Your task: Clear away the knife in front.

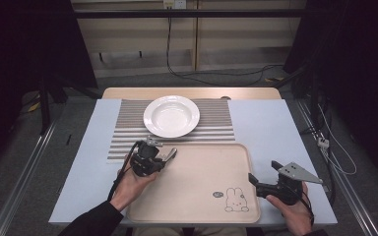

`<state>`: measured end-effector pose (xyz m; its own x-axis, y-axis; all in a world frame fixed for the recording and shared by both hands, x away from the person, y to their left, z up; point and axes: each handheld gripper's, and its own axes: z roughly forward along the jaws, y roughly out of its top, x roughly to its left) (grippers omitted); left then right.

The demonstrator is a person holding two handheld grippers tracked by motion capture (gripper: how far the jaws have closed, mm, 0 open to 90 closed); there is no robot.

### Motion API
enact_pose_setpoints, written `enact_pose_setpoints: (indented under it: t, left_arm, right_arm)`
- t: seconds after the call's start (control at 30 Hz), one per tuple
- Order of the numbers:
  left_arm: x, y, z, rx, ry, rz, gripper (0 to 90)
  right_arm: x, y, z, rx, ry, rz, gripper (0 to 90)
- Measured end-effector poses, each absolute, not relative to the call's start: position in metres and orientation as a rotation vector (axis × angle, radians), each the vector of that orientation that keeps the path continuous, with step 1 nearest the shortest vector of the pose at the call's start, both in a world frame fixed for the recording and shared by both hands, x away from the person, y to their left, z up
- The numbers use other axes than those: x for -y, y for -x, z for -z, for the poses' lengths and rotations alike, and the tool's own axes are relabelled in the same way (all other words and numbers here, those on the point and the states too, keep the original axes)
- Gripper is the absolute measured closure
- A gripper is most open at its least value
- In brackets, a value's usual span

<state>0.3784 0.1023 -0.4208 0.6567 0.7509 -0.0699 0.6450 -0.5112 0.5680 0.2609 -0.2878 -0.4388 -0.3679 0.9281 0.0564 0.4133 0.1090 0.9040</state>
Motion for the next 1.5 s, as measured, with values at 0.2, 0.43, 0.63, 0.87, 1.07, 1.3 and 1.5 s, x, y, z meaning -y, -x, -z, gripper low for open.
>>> enact_pose_setpoints:
  t: [0.2,0.43,0.63,0.87,1.07,1.3,1.5]
  left_arm:
    - [-0.097,-0.378,0.431,-1.095,-2.324,-0.215,79.5]
    - [-0.099,-0.379,0.434,-1.089,-2.308,-0.183,77.5]
    - [-0.108,-0.381,0.426,-1.064,-2.235,-0.207,59.5]
    - [-0.100,-0.378,0.426,-0.956,-2.238,-0.198,59.3]
    - [-0.090,-0.380,0.428,-0.863,-2.263,-0.163,74.2]
    - [-0.077,-0.385,0.443,-0.839,-2.314,-0.183,90.0]
    - [-0.079,-0.388,0.442,-0.868,-2.315,-0.206,90.0]
  right_arm:
    - [0.288,-0.261,0.439,-1.847,-1.304,-1.224,6.5]
    - [0.288,-0.261,0.439,-1.849,-1.303,-1.221,6.5]
    - [0.288,-0.261,0.439,-1.849,-1.301,-1.223,6.5]
    - [0.290,-0.260,0.439,-1.842,-1.308,-1.229,6.7]
    - [0.289,-0.261,0.439,-1.848,-1.302,-1.232,6.6]
    - [0.289,-0.260,0.439,-1.848,-1.301,-1.231,6.7]
    - [0.290,-0.258,0.438,-1.844,-1.297,-1.224,6.7]
